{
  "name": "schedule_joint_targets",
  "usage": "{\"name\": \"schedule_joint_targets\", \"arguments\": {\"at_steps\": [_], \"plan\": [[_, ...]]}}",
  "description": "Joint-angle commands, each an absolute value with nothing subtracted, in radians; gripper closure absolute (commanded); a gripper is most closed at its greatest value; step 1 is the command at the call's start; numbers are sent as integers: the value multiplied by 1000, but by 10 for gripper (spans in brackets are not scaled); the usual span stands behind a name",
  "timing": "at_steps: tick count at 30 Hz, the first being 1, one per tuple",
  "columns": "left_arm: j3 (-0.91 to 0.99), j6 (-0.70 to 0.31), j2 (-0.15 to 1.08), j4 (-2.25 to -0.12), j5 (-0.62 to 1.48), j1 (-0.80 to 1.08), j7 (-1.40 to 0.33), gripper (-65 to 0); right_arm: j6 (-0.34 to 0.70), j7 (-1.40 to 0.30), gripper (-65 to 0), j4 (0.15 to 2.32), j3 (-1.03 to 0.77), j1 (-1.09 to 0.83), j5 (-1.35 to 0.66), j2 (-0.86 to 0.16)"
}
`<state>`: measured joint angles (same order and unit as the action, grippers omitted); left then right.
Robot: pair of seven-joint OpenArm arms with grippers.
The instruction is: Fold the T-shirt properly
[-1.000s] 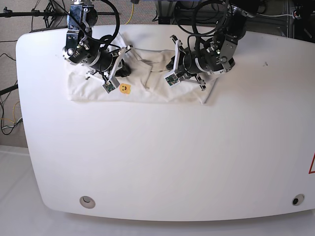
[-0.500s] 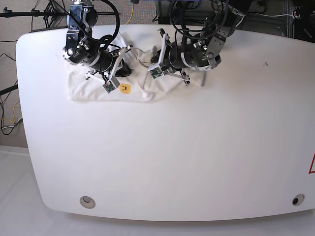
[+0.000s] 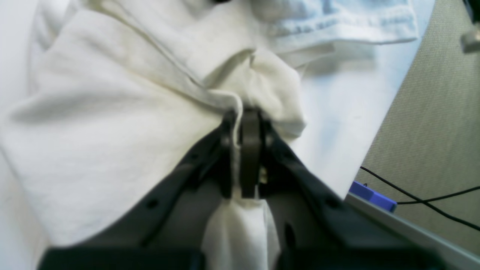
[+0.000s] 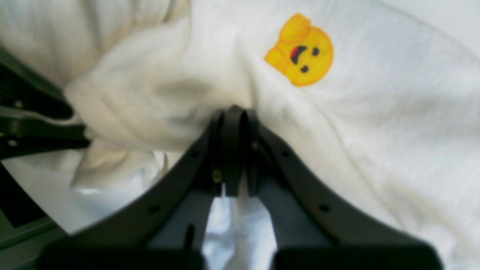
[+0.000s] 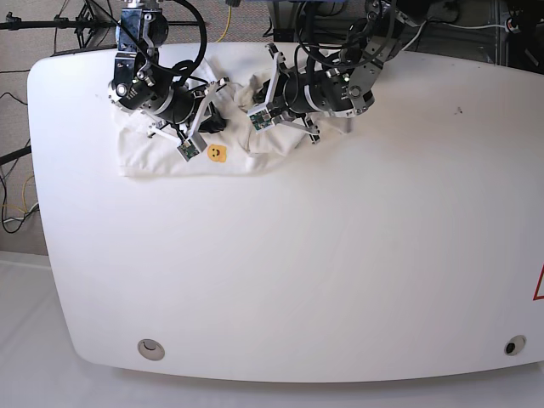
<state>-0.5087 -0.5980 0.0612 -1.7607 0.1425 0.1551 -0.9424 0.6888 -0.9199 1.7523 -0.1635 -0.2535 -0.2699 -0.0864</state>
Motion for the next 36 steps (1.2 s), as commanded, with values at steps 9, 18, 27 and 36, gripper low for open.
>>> {"name": "schedule_joint_targets", "arguments": {"at_steps": [9,18,27,36], "plan": [[-472,-596,62,-1794,159,124,-952,-1,694,-937,-20,1758,-165,-255,-262,-93],[-449,-598,74,-1794,159,104,-952,-1,694,-937,-20,1758,-165,-255,-262,-93],[-456,-598,44,-1794,159,105,-952,-1,694,-937,-20,1758,-165,-255,-262,-93],[-456,-598,-4,-1796,160,104,-964,-1,694,-937,-20,1756,-165,-257,-259,-93]]}}
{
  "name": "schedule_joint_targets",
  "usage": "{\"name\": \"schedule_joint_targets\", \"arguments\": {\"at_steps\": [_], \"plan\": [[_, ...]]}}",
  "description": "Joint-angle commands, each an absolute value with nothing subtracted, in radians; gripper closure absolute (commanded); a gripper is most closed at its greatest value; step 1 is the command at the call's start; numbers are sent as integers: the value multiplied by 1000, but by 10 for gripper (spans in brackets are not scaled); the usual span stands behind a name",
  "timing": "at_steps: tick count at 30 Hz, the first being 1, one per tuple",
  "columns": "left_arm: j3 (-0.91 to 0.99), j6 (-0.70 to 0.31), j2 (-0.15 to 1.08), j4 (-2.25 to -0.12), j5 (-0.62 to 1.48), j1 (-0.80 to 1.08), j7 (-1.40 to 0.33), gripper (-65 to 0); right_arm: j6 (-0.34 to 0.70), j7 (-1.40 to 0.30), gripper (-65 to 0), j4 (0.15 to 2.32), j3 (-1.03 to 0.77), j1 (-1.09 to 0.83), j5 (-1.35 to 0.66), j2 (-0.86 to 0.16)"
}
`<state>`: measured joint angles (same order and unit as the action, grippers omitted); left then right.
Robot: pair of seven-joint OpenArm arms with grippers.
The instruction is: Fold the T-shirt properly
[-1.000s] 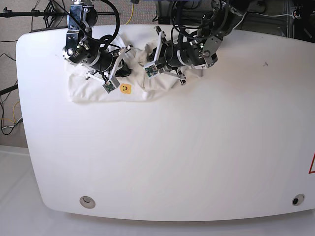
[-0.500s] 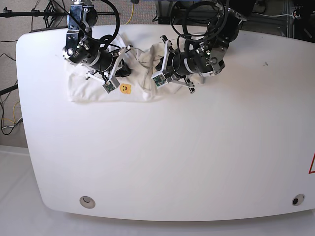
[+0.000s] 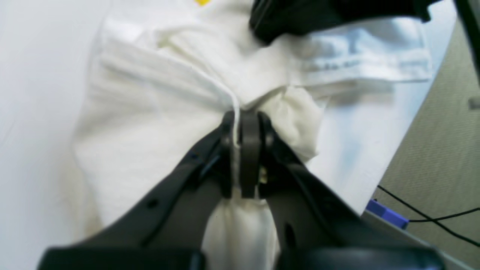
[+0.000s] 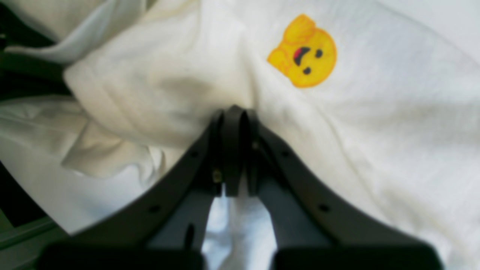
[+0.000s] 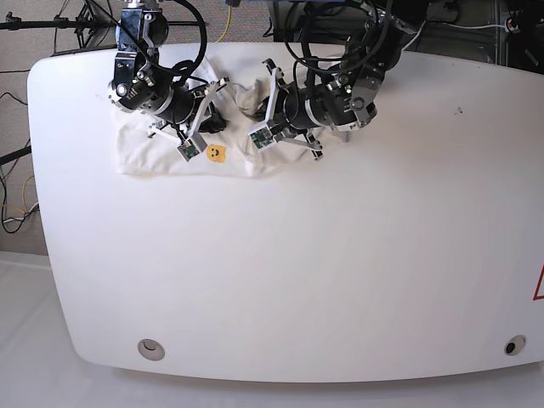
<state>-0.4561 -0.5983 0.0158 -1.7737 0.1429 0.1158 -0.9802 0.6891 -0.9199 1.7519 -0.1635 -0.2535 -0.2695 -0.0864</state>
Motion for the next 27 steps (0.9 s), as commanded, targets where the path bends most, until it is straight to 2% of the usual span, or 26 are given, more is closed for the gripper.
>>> {"name": "schedule_joint_targets", "arguments": {"at_steps": [1,27], "plan": [[-456,-598,-7,-1796,160,104,-964,-1,694,-937,-20,1756,-165,-257,-259,-93],[-605,-598,-24,-1822,159,111,-960,-1,694,-937,-20,1756,-165,-257,-254,-93]]}}
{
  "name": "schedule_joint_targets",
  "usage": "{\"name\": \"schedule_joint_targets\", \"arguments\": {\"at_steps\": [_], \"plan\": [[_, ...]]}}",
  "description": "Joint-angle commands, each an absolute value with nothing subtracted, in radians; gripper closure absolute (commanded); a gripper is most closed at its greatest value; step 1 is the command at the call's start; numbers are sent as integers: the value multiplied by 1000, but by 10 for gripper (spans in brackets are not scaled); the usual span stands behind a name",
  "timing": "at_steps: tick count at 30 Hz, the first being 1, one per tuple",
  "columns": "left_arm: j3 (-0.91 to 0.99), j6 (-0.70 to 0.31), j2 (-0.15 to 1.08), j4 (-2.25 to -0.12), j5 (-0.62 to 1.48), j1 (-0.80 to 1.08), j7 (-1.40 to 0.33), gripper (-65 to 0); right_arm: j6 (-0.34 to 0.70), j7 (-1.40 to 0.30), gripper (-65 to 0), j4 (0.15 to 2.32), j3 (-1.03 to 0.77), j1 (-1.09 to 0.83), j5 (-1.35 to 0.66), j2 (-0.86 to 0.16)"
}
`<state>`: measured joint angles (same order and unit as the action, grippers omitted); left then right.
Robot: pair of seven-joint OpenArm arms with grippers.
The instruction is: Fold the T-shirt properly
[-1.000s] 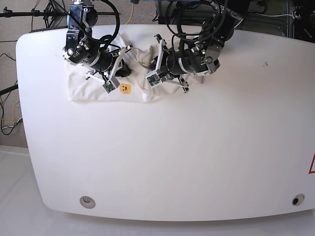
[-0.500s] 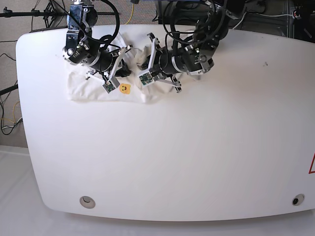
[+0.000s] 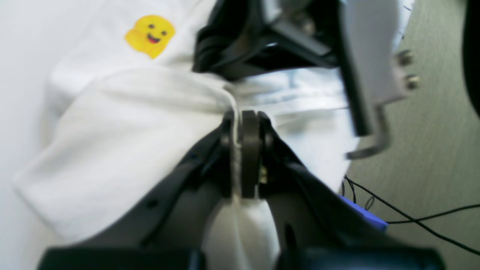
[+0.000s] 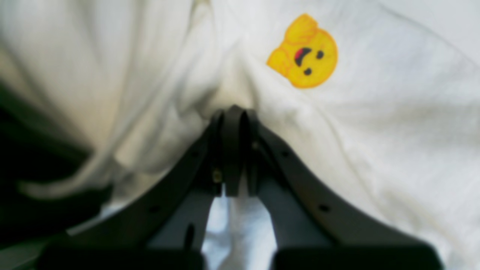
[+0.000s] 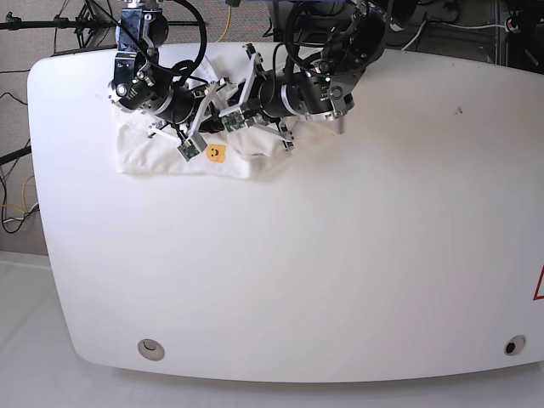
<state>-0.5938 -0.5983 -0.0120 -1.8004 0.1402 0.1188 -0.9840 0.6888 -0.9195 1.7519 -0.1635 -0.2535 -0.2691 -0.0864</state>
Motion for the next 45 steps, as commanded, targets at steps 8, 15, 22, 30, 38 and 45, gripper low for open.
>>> {"name": "schedule_joint_targets", "arguments": {"at_steps": [8,15,22,30,38,45], "plan": [[-647,-596,-24,-1817,148,110,-952,-1,694,-937,-20,1756,-165,-257,-254,-93],[-661,-596,-22,-1814,74,108,-924,-1,694,-937,-20,1756,-165,-257,-254,-93],[-657,-596,-15,-1814,47,107,-924,-4,694,-937,-20,1756,-165,-257,-254,-93],[-644,-598,-13,-1824,44,105,-928,-6,694,-937,-20,1755,-165,-254,-254,-93],[-613,-602,-18,-1825,50,104,-926,-8,694,-935,-20,1755,-165,-257,-254,-93],[-616,-608,-22,-1825,53,97,-901,-9,694,-935,-20,1755,-165,-257,-254,-93]]}}
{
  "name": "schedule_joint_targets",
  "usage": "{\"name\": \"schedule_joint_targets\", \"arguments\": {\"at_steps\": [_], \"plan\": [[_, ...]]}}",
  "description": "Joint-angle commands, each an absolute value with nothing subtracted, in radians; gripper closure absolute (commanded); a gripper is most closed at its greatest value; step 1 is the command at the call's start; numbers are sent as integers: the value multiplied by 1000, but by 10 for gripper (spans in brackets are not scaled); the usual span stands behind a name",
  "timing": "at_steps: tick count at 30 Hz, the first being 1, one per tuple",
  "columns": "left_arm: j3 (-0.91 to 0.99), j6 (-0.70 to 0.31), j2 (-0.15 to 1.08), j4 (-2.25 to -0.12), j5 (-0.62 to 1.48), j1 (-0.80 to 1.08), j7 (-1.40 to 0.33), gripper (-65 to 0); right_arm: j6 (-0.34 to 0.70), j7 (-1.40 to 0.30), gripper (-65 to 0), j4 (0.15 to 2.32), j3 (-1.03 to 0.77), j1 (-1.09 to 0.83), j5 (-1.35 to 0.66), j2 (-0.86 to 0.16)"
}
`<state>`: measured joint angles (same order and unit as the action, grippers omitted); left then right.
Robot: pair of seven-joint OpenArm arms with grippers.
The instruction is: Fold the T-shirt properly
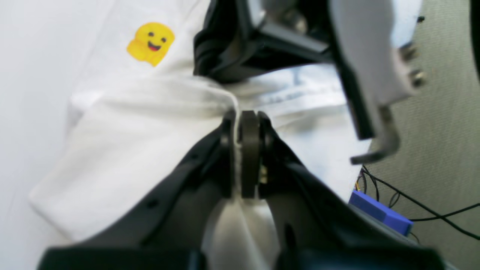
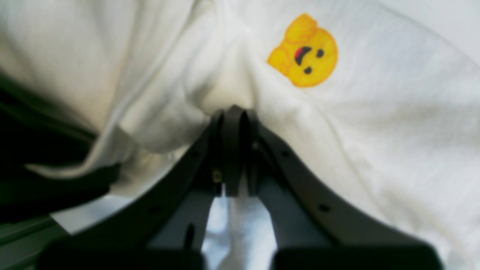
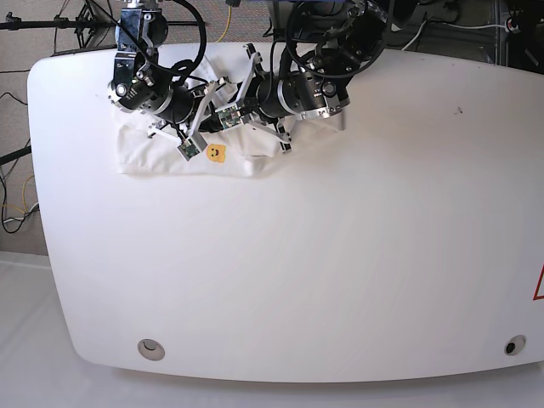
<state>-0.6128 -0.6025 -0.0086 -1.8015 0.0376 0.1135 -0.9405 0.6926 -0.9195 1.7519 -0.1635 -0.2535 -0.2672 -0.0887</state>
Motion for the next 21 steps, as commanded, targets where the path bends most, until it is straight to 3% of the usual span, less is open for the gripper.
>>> {"name": "schedule_joint_targets", "arguments": {"at_steps": [1,4,14,17,21], "plan": [[-616,-619,-22,-1825,53,97,-895,-16,694,-935,-20,1755,-165,-257,-254,-93],[-613,-653,-22,-1824,53,97,-878,-60,694,-935,-20,1745,-165,-257,-254,-93],[-608,-674,-24,-1824,53,97,-799,-416,694,-932,-20,1670,-165,-249,-255,-93],[-608,-676,-24,-1824,53,97,-799,-459,694,-932,-20,1667,-165,-249,-254,-93],[-607,-677,-35,-1824,53,97,-799,-451,694,-931,-20,1667,-166,-249,-254,-93]]}}
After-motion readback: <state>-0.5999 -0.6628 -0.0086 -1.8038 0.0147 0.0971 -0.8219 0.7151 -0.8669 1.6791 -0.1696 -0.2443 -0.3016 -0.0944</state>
